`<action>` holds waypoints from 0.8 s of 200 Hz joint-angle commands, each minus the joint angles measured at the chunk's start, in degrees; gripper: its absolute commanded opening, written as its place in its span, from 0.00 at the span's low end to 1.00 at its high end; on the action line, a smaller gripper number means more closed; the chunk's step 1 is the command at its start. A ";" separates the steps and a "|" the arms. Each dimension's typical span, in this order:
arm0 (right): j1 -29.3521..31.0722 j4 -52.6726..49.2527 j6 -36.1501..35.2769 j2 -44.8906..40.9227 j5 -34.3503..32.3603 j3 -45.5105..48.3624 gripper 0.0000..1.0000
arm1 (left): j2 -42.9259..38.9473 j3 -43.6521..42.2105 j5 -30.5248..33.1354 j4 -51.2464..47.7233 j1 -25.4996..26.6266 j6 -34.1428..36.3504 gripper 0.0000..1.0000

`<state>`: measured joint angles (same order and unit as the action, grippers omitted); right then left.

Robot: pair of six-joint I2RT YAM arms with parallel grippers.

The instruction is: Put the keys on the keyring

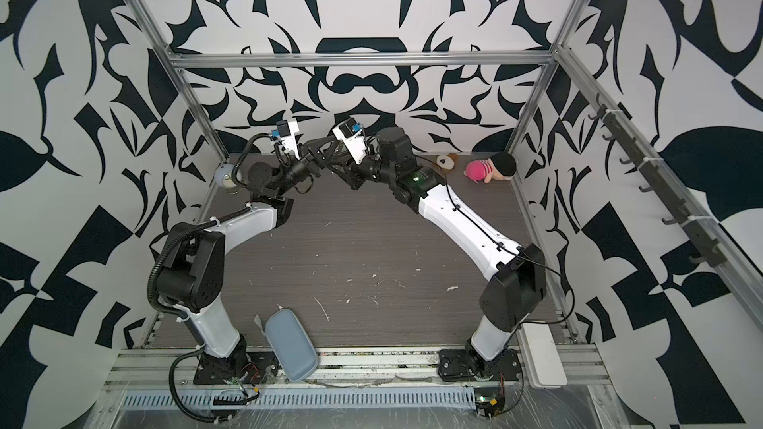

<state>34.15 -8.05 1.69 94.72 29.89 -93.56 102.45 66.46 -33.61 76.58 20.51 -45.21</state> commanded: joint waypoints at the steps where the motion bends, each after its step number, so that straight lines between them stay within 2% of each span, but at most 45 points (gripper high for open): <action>1: -4.38 0.16 5.69 -5.72 2.65 -0.54 0.31 | -0.79 -0.09 0.02 6.03 0.14 -1.46 0.00; 27: -7.78 0.70 9.64 -7.24 2.86 -0.82 0.31 | -0.85 -0.11 -1.13 6.00 -0.03 -1.79 0.00; 45: -9.07 3.70 12.51 -6.88 3.77 -1.17 0.25 | -0.86 0.15 -2.20 6.03 0.03 -2.45 0.00; 72: -9.33 6.99 15.28 -3.18 6.28 -4.57 0.16 | -0.67 0.78 -3.76 6.04 0.04 -3.63 0.00; 95: -9.37 8.61 17.90 0.45 8.97 -7.38 0.15 | -0.68 1.02 -4.36 6.04 0.13 -4.35 0.00; 160: -8.00 9.77 18.30 2.10 11.20 -5.69 0.10 | 0.01 2.62 -4.45 6.04 0.13 -4.96 0.00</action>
<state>25.28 -1.89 19.62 99.31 38.87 -99.09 102.45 66.52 -37.47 78.41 20.53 -48.84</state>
